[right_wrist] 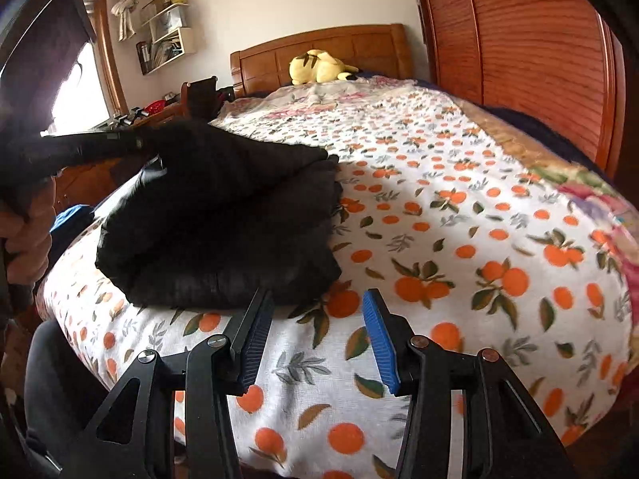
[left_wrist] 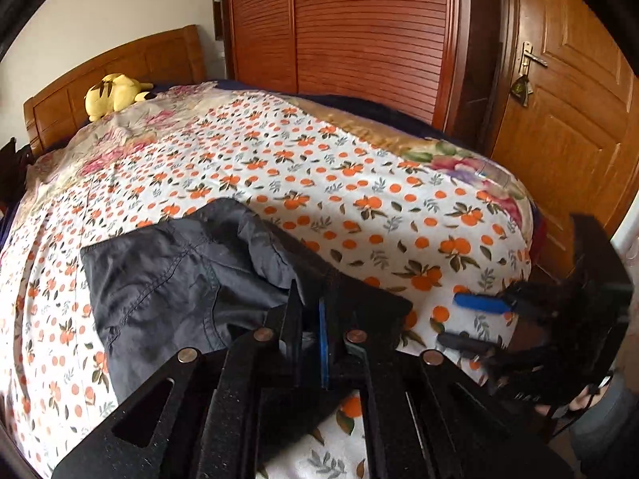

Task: Fold large clothes

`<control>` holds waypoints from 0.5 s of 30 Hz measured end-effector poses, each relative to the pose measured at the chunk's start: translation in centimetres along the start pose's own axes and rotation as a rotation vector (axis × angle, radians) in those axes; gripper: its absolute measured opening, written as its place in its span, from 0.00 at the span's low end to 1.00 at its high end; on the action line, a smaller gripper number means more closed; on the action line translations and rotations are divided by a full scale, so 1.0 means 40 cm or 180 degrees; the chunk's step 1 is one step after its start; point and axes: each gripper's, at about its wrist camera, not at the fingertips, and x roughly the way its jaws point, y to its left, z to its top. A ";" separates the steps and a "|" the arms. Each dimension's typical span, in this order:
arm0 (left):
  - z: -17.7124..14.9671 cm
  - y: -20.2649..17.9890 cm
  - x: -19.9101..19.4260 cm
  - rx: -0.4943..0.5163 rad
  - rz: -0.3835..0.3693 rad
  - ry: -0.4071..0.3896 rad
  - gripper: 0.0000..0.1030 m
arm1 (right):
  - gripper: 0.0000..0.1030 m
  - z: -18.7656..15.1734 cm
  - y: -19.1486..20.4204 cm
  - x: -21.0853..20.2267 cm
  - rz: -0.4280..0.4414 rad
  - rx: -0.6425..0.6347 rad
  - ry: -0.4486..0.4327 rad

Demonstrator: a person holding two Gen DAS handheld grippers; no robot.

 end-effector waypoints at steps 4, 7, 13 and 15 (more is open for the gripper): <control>-0.012 0.010 -0.037 0.0043 0.0096 -0.0027 0.06 | 0.47 0.011 0.003 -0.017 -0.0001 -0.0056 -0.0052; -0.021 0.036 -0.096 0.0023 0.0093 -0.0168 0.09 | 0.47 0.031 0.019 -0.024 0.0004 -0.0103 -0.0117; -0.050 0.102 -0.226 -0.0033 0.0095 -0.0522 0.37 | 0.47 0.102 0.080 -0.025 -0.0017 -0.0250 -0.0222; -0.070 0.130 -0.245 -0.0055 0.0154 -0.0536 0.39 | 0.47 0.122 0.102 -0.021 0.0019 -0.0300 -0.0231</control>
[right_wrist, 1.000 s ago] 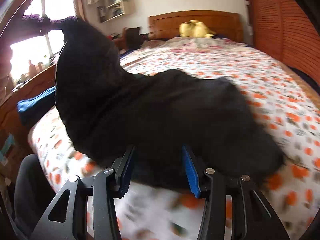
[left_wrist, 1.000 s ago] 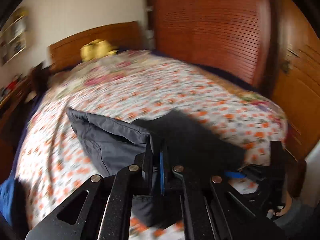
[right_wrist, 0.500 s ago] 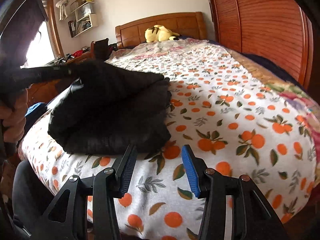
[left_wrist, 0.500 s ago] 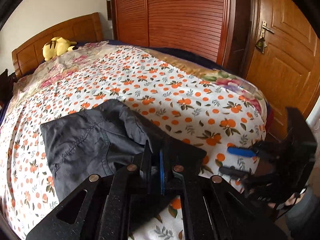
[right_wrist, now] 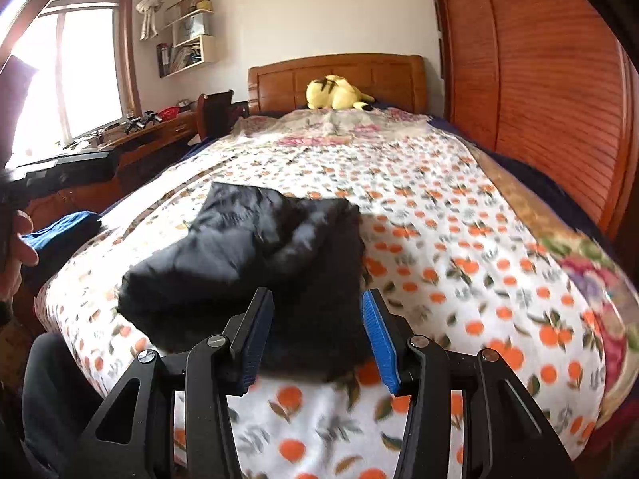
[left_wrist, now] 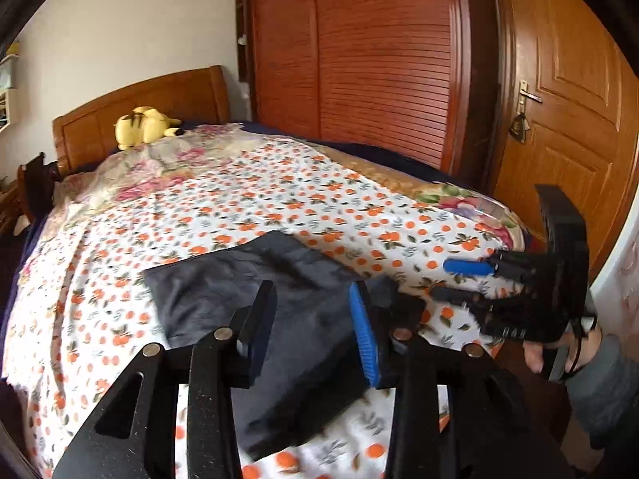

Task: Fold large clothes

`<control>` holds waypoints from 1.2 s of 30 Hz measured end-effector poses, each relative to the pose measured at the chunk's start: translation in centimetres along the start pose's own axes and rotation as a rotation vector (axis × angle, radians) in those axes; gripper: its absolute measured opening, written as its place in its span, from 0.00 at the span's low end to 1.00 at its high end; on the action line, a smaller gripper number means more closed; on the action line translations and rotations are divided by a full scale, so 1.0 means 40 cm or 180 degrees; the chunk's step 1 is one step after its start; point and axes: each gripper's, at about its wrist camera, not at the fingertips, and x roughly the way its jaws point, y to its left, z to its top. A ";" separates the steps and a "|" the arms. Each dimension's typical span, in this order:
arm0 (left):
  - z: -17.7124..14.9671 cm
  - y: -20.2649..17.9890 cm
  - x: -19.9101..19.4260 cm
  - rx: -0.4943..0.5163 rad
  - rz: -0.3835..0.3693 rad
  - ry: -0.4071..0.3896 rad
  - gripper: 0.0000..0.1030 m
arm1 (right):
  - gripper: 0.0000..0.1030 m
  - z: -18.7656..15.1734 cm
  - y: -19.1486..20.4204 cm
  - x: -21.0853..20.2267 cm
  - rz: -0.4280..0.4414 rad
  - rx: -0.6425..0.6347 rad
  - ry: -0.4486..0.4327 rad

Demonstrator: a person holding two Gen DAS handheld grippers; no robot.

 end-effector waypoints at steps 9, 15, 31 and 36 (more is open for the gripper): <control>-0.134 0.159 -0.017 -0.0280 0.0302 0.0143 0.66 | 0.47 0.090 0.092 0.100 0.0104 -0.0249 0.0012; -0.218 0.225 -0.015 -0.0460 0.0406 0.0244 0.67 | 0.48 0.096 0.110 0.223 0.0182 -0.0359 0.0392; -0.292 0.278 0.024 -0.0664 0.0401 0.0349 0.67 | 0.15 0.028 0.074 0.282 0.0481 -0.0328 0.0642; -0.293 0.279 0.031 -0.0672 0.0426 0.0367 0.67 | 0.09 0.036 0.078 0.224 0.0447 -0.0365 0.0372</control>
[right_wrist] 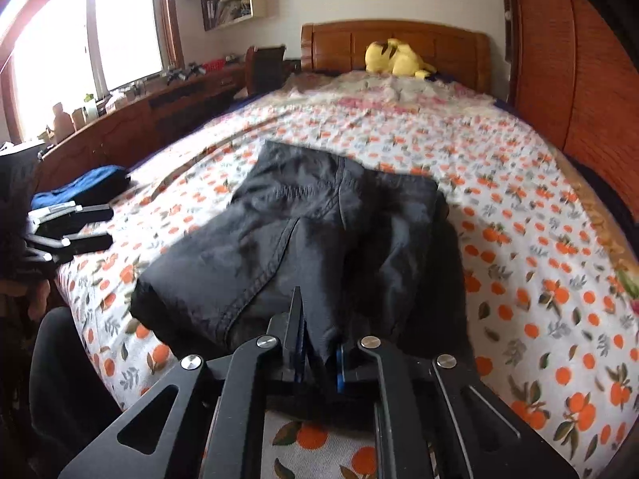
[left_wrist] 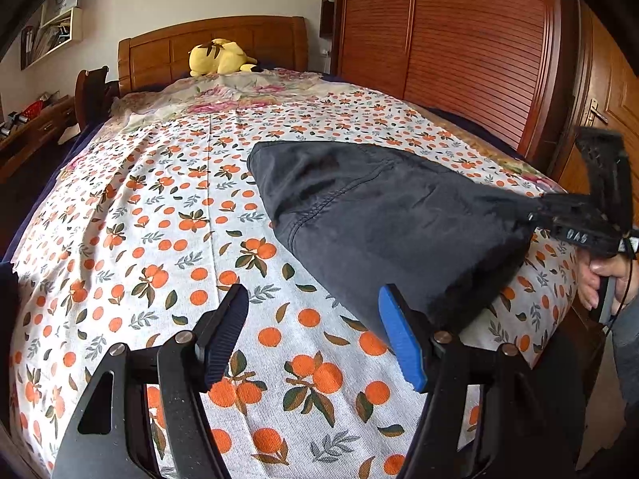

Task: Fold large clothes

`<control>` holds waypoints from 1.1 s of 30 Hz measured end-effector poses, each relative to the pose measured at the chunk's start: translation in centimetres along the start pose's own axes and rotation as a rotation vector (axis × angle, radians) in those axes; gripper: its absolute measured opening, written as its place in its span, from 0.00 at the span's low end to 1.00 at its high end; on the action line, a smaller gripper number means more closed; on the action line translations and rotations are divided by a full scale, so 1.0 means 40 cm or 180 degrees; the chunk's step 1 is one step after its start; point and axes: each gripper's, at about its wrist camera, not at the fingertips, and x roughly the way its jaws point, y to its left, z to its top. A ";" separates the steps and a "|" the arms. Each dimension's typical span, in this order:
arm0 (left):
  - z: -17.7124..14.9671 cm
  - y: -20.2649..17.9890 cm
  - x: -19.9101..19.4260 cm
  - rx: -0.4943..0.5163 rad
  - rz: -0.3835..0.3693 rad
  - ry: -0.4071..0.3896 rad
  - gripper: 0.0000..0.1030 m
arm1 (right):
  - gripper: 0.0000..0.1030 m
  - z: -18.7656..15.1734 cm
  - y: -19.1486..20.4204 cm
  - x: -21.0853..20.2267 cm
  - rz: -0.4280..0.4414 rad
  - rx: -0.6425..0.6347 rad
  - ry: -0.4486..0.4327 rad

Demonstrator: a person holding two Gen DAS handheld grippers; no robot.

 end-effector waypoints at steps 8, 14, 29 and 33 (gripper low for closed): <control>0.003 -0.007 0.006 0.0038 -0.0027 0.0022 0.67 | 0.08 0.009 -0.012 -0.087 -0.0216 -0.0186 -0.0151; 0.008 -0.013 0.005 0.0049 -0.0057 -0.0005 0.67 | 0.08 -0.052 -0.106 -0.081 -0.0548 0.0080 -0.0021; -0.001 -0.006 -0.001 0.0010 -0.0066 -0.0012 0.67 | 0.44 -0.053 -0.055 -0.123 -0.0726 0.0049 -0.0120; -0.007 -0.006 -0.008 -0.0012 -0.0075 -0.0015 0.67 | 0.48 -0.044 0.013 -0.096 -0.0502 -0.0066 -0.0134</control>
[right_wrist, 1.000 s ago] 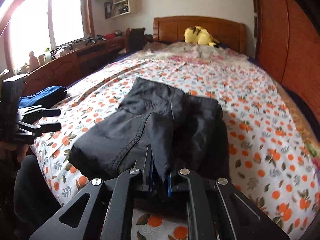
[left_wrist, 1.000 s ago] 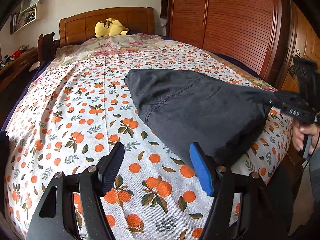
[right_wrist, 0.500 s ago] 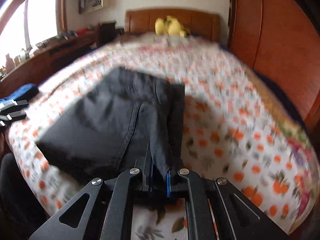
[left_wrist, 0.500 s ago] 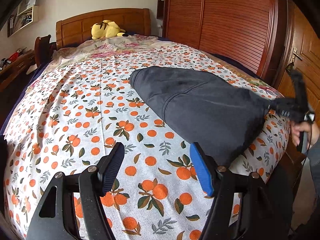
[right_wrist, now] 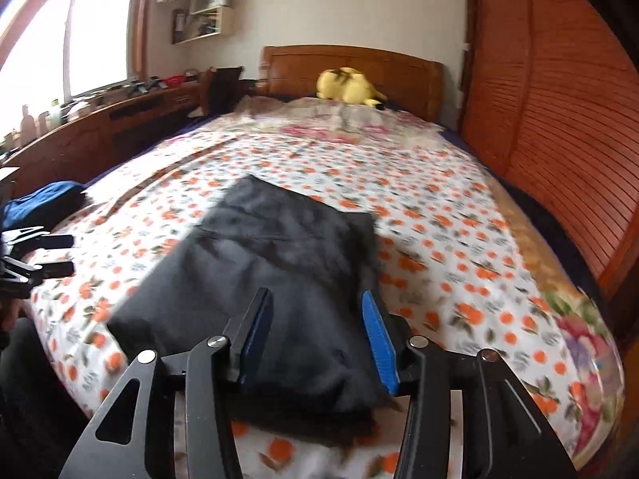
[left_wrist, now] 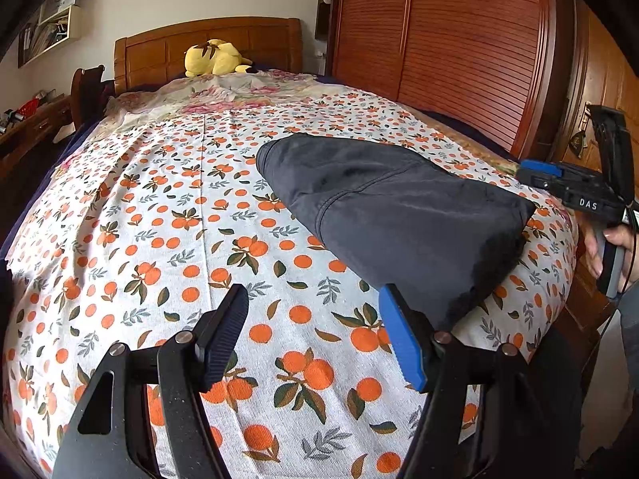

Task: Fold large clothes

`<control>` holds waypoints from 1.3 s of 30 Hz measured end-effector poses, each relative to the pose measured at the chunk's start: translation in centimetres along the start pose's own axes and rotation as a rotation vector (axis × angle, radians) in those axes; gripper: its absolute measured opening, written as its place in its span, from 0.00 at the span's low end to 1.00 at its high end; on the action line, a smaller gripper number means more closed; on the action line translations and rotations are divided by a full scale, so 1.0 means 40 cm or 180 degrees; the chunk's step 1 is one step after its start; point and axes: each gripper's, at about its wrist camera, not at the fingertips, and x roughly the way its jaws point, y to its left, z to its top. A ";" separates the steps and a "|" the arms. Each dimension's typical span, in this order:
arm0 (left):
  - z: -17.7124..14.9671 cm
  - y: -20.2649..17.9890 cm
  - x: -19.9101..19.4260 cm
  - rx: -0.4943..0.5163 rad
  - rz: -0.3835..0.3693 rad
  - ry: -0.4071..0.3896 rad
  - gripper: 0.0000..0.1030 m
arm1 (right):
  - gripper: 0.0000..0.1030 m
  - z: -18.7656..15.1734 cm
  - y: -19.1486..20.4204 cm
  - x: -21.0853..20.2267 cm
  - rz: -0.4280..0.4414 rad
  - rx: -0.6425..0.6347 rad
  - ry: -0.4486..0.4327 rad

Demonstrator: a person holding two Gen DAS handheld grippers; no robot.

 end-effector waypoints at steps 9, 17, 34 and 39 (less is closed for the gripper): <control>-0.010 0.009 -0.008 -0.0008 0.0077 0.0030 0.67 | 0.48 0.028 0.157 0.111 0.0668 0.0088 0.0202; -0.016 0.039 -0.006 -0.0097 0.0102 0.0028 0.67 | 0.48 -0.029 0.144 0.226 0.1054 0.0161 0.0598; 0.088 0.066 0.145 -0.0069 -0.0096 0.0146 0.67 | 0.48 -0.125 -0.013 0.001 0.0039 0.0558 0.0233; 0.142 0.058 0.217 0.0034 -0.0078 0.0214 0.67 | 0.48 -0.193 -0.110 -0.052 -0.0193 0.0908 0.0197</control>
